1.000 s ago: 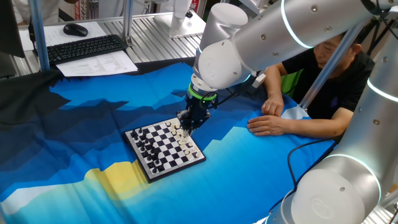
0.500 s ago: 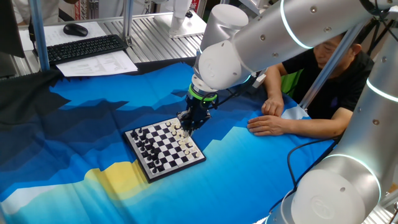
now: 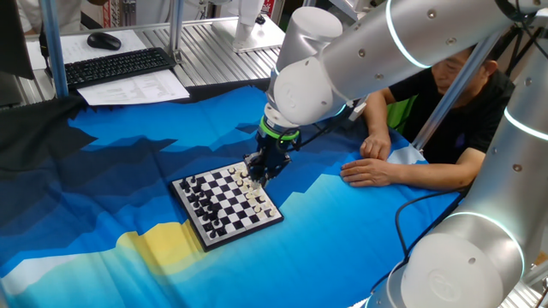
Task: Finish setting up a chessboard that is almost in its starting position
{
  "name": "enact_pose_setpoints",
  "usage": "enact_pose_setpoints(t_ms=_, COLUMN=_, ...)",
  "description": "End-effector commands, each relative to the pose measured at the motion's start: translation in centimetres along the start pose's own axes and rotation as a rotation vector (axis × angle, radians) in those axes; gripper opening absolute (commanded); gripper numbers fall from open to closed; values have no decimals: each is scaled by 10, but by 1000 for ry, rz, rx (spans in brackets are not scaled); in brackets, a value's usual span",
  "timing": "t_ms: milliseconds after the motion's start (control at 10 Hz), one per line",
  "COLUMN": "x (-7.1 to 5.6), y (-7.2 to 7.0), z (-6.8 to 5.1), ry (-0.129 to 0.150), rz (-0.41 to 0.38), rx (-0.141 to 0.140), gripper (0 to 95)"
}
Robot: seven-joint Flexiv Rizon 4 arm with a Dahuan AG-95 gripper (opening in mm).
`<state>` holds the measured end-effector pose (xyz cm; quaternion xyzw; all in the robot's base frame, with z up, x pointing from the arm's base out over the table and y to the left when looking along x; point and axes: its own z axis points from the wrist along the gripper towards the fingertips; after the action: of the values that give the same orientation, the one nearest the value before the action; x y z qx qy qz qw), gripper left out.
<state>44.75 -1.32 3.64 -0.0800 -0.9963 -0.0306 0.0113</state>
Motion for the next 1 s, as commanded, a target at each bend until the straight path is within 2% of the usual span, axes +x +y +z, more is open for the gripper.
enact_pose_setpoints(t_ms=100, x=1, y=-1, z=-1, ry=-2, rz=0, rx=6, gripper=190)
enact_pose_setpoints(t_ms=400, x=1, y=1, z=-15, ry=5, rz=13, rx=3, gripper=190)
enact_pose_setpoints(t_ms=600, x=3, y=3, z=-33, ry=16, rz=20, rx=0, gripper=190)
enact_pose_setpoints(t_ms=700, x=1, y=3, z=-44, ry=25, rz=23, rx=-4, gripper=0)
enact_pose_setpoints(t_ms=800, x=0, y=4, z=-48, ry=23, rz=23, rx=1, gripper=0)
enact_pose_setpoints(t_ms=900, x=-2, y=3, z=-58, ry=25, rz=19, rx=16, gripper=0)
enact_pose_setpoints(t_ms=1000, x=-1, y=0, z=-80, ry=32, rz=30, rx=40, gripper=0)
